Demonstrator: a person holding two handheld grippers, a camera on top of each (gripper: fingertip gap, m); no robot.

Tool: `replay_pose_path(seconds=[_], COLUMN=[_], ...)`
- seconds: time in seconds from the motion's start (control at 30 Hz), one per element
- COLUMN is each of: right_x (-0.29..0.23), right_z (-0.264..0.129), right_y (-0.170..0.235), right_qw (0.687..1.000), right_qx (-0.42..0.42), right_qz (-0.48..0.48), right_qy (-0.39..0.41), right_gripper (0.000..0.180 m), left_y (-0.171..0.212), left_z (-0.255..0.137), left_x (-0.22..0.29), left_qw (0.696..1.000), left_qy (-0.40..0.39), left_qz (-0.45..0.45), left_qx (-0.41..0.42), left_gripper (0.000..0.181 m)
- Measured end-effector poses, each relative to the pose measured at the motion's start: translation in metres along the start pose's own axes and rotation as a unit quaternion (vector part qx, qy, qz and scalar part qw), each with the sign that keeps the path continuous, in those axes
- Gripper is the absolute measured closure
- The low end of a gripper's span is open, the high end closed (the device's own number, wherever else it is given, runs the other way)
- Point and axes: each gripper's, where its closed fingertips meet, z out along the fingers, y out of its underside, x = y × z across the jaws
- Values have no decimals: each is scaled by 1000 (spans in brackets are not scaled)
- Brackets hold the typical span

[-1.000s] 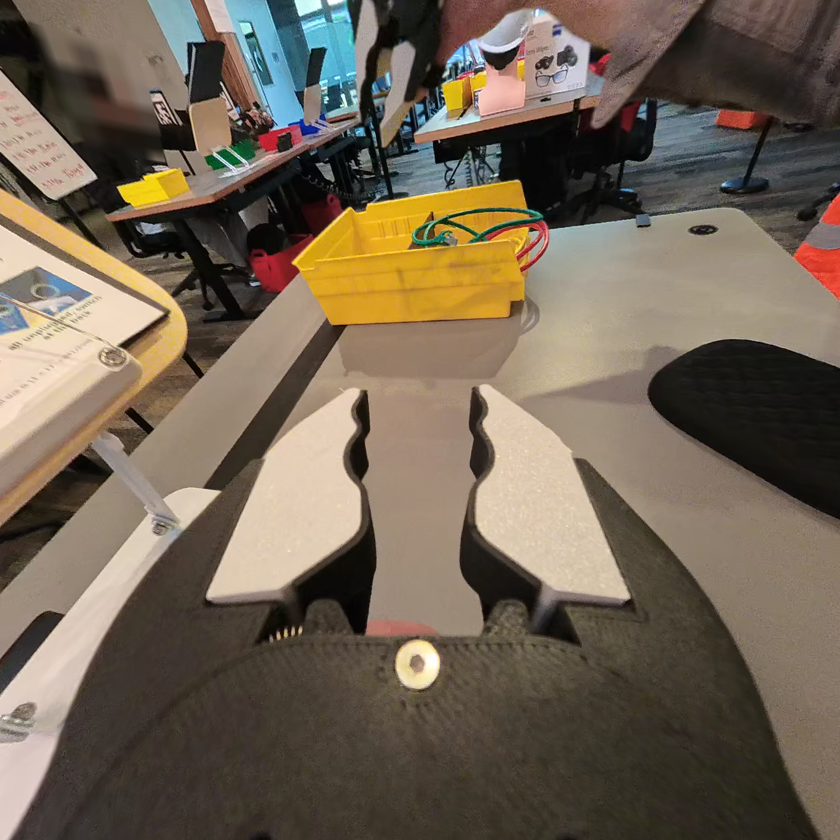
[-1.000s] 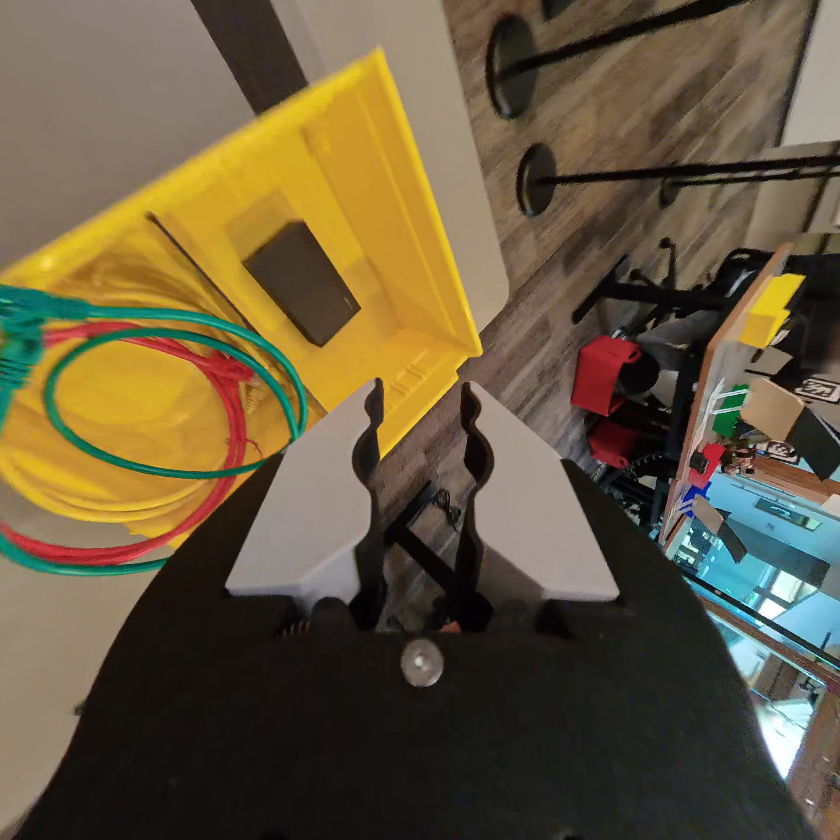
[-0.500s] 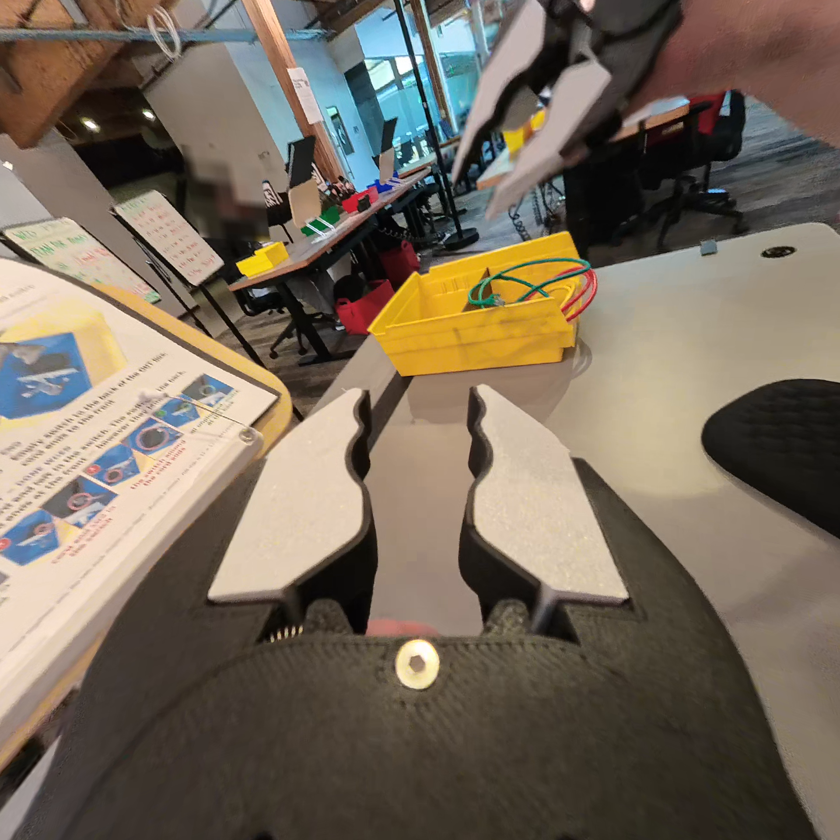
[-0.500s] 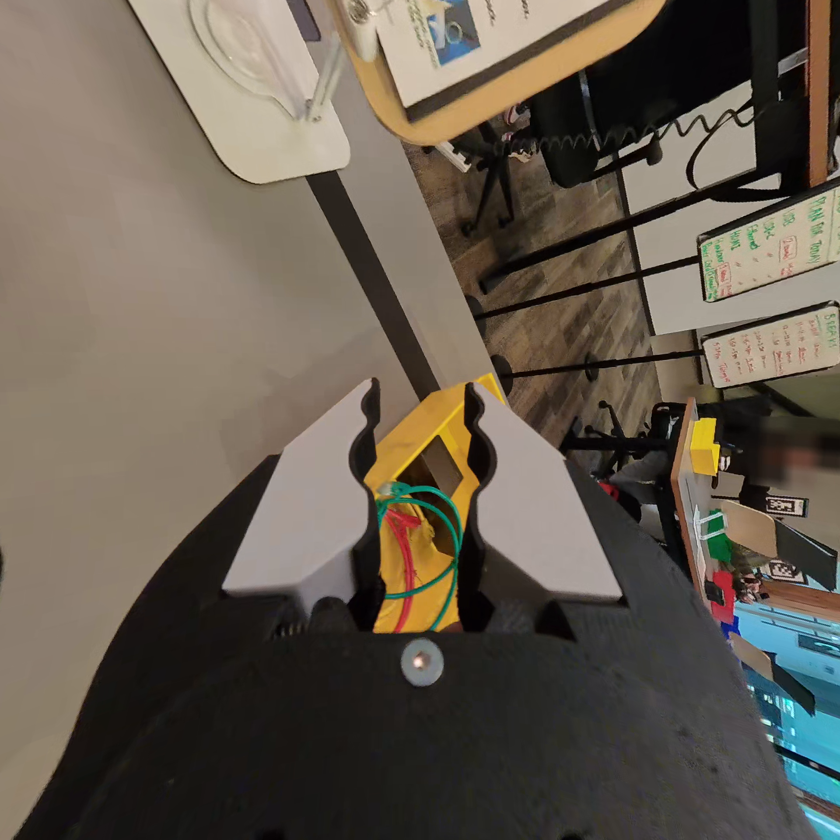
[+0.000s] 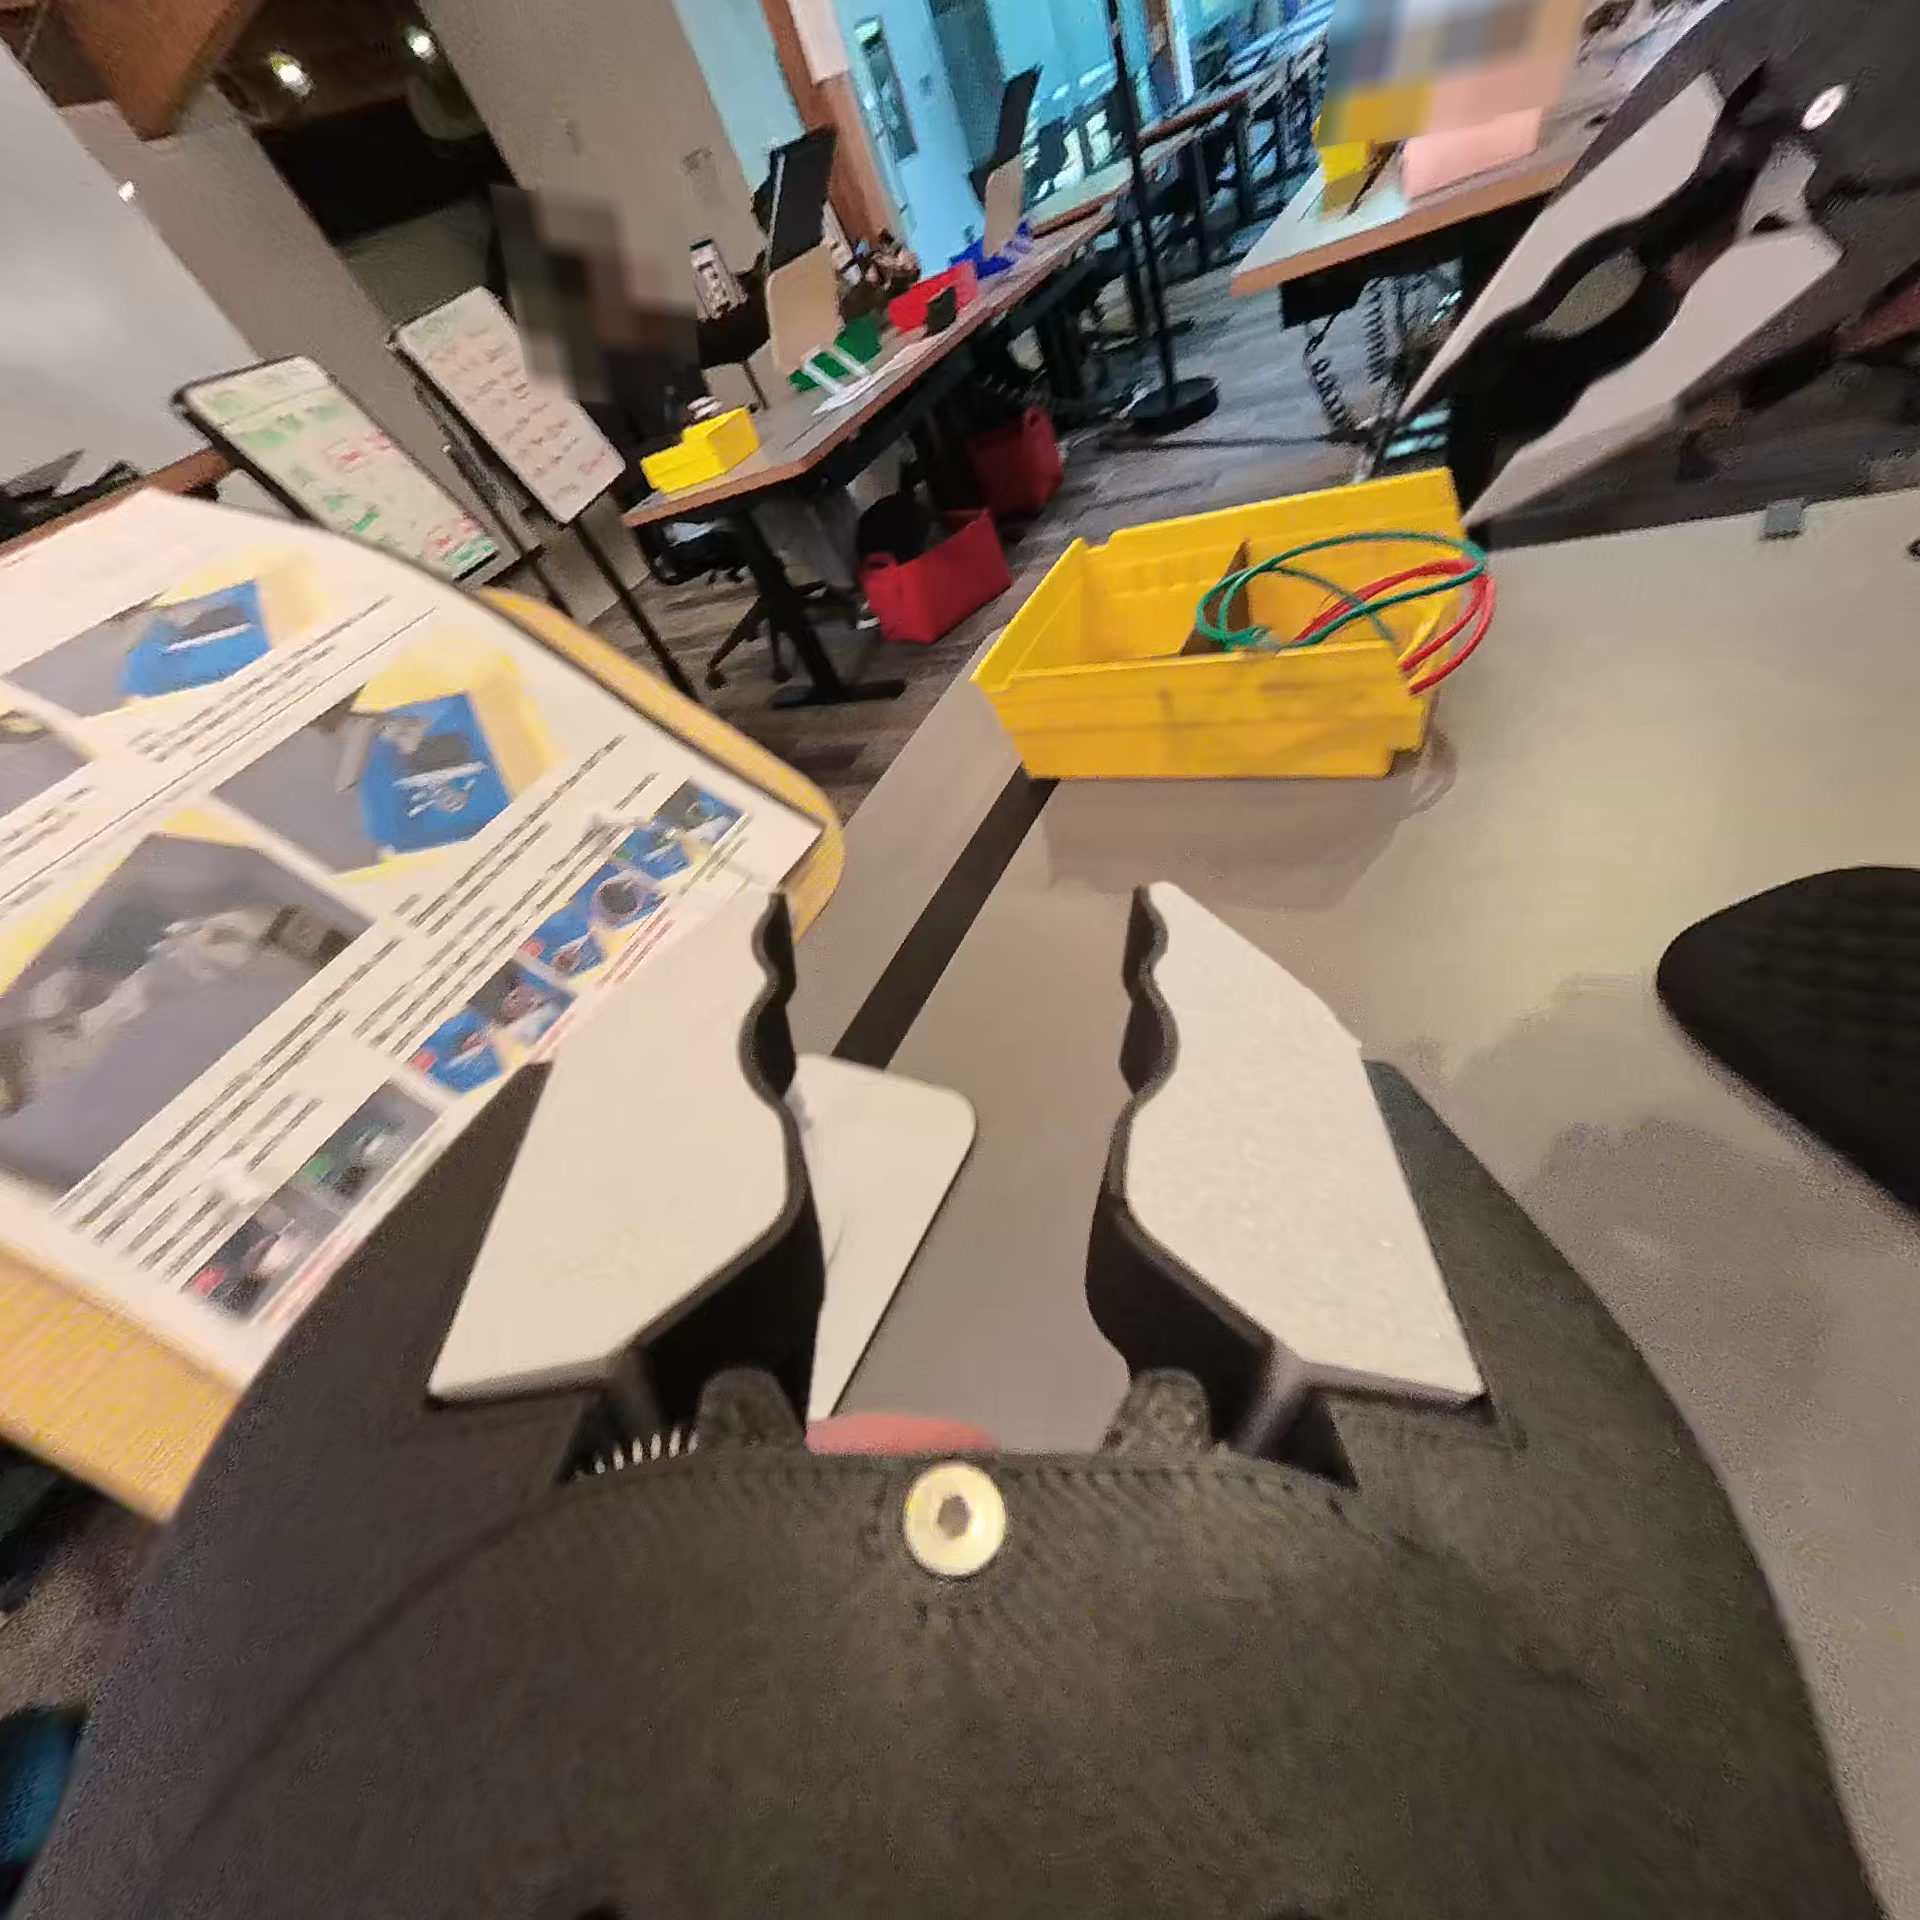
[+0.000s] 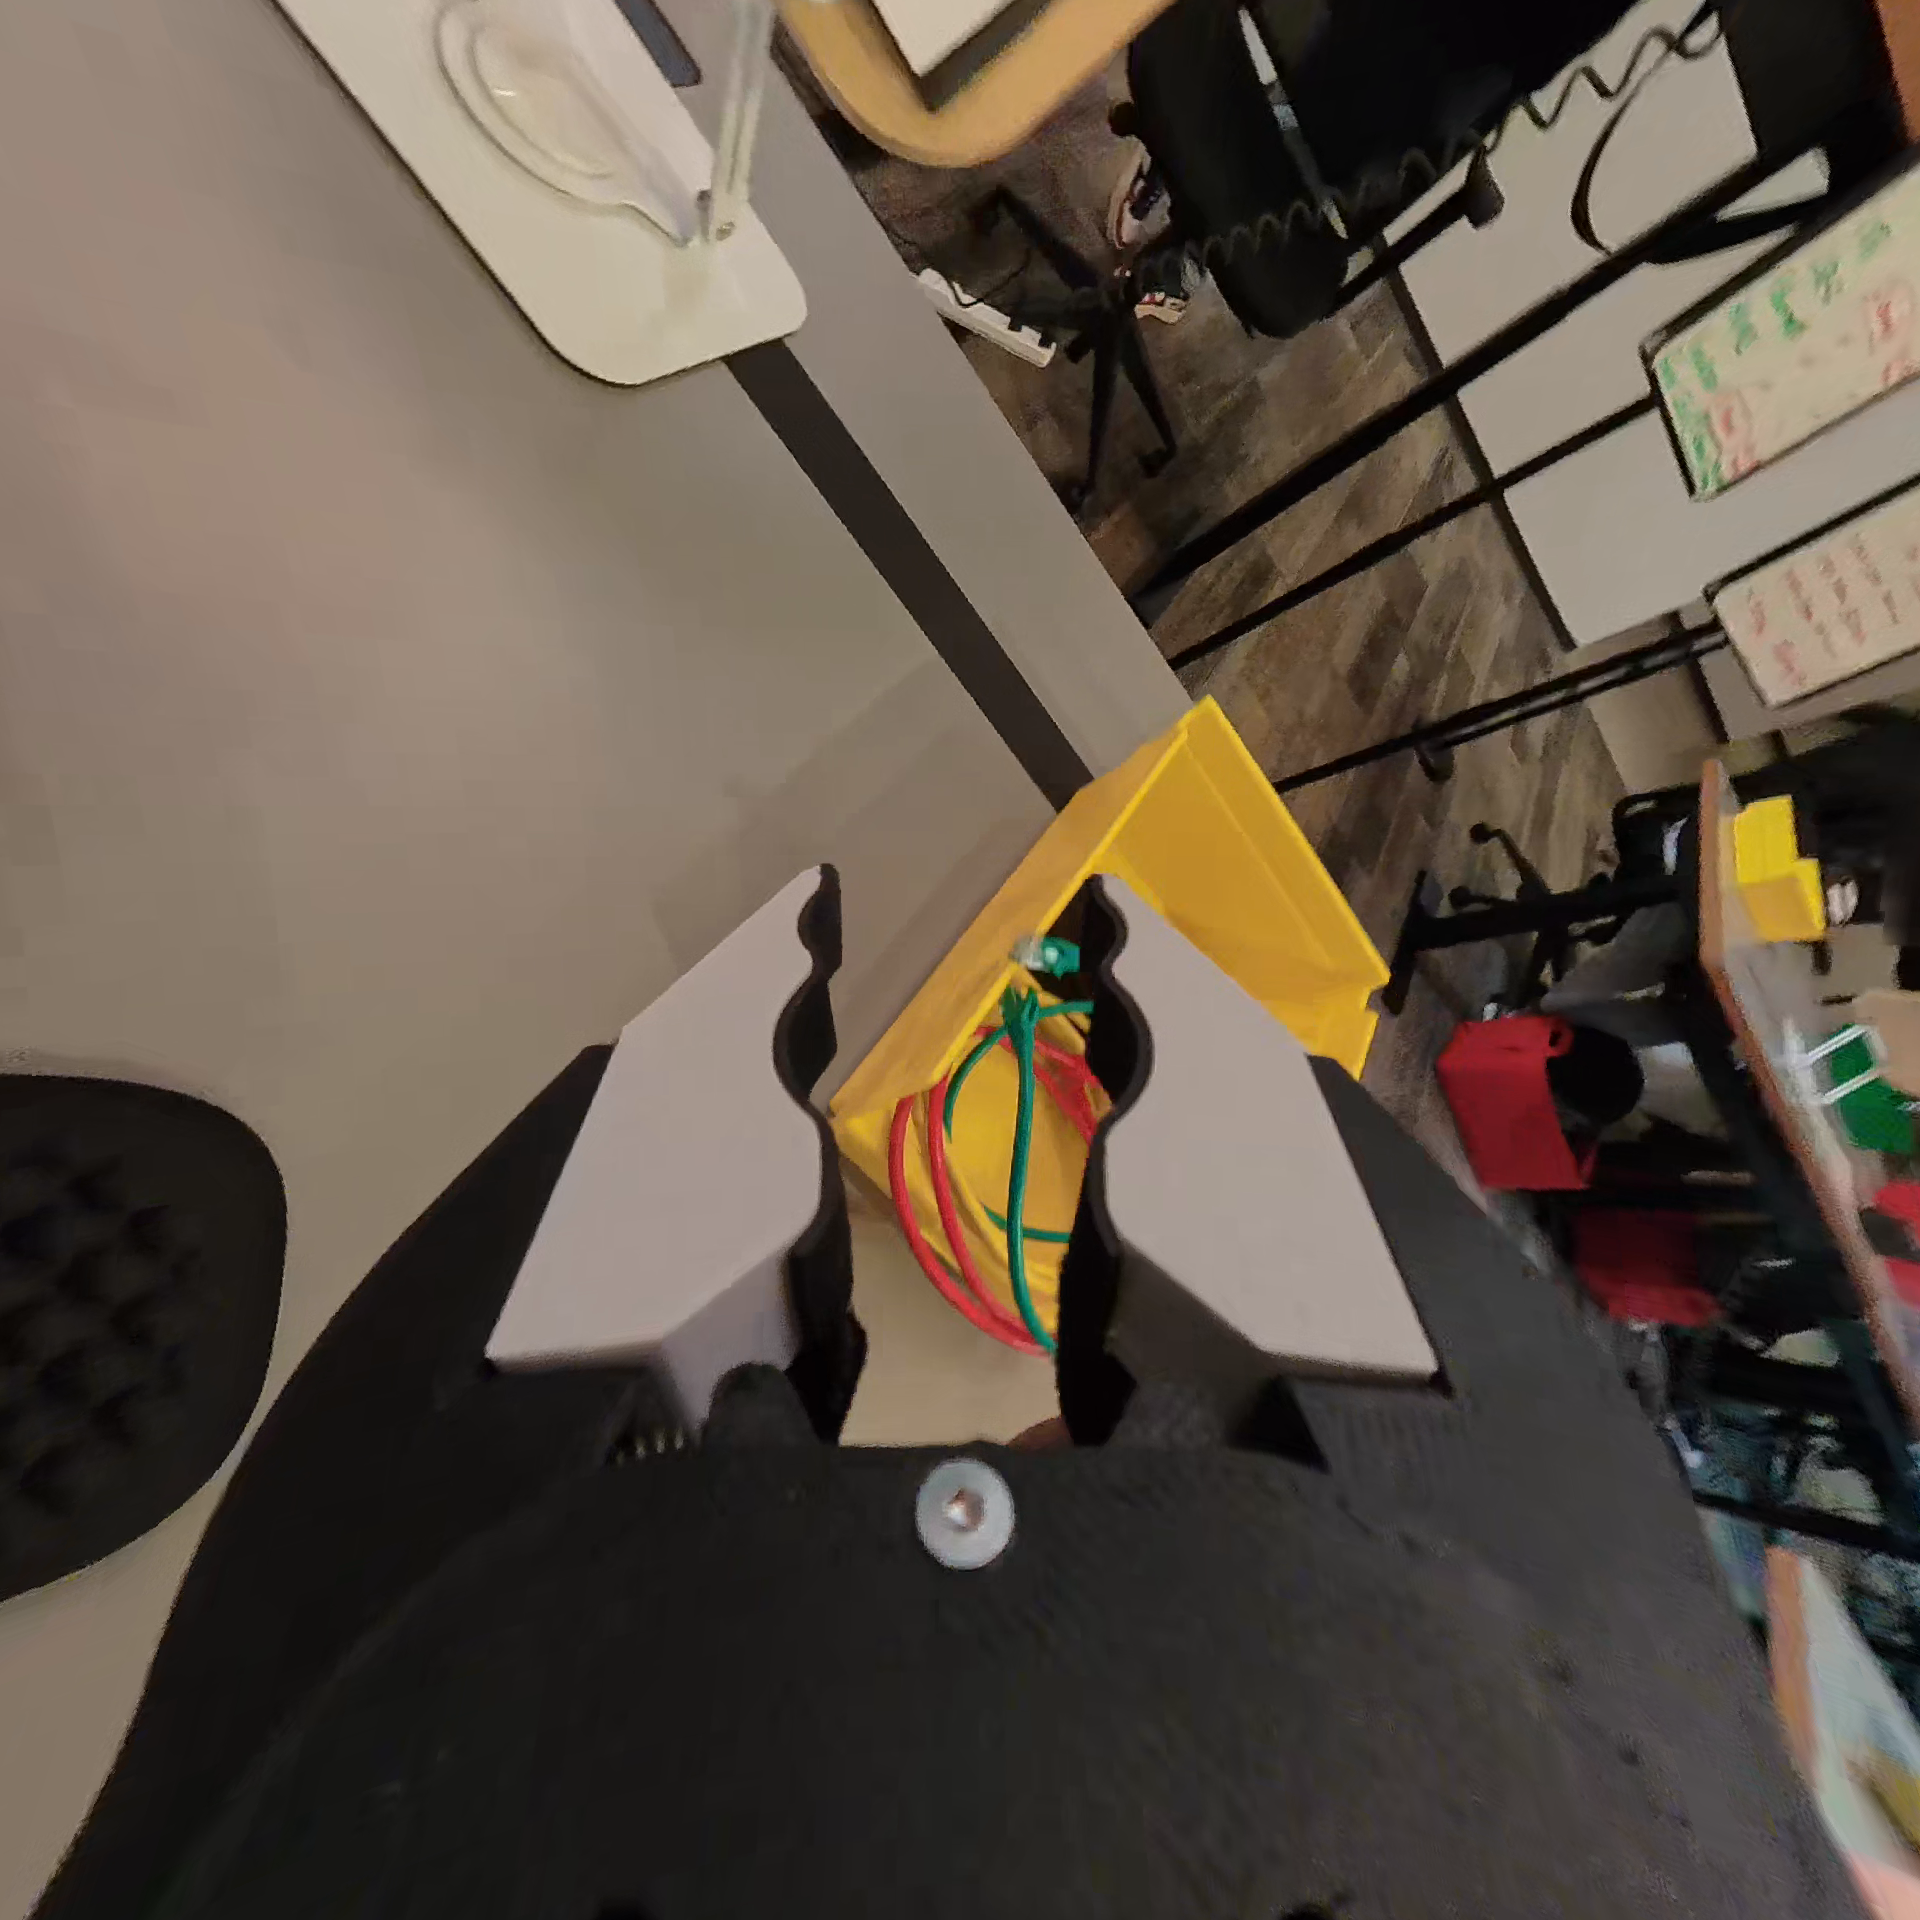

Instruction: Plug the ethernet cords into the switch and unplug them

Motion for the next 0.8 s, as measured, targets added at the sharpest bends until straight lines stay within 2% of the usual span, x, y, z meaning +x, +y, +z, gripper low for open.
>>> replay_pose_path(seconds=[0.17,0.37,0.53,0.6,0.67,0.73,0.8], right_x=[35,72,98,109,113,116,121], right_z=[-12,-14,-1,9,21,35,46], right_y=[61,146,213,237,255,268,276], right_qw=[995,972,940,927,917,907,899], right_qx=[-11,-21,-21,-18,-10,-6,4], right_qz=[86,209,314,347,378,407,427], right_qy=[48,106,136,142,126,106,96], right_gripper=[125,126,122,112,116,106,108], left_y=[44,99,163,189,215,243,271], left_z=[-64,-161,-243,-272,-296,-315,-331], left_x=[-37,-86,-129,-144,-155,-164,-168], left_qw=[994,969,924,905,888,869,851], left_qy=[-81,-208,-326,-366,-389,-406,-414], left_qz=[-3,-66,-100,-121,-153,-193,-235], left_qx=[-66,-114,-171,-183,-192,-207,-220], left_gripper=[114,98,90,88,85,68,56])
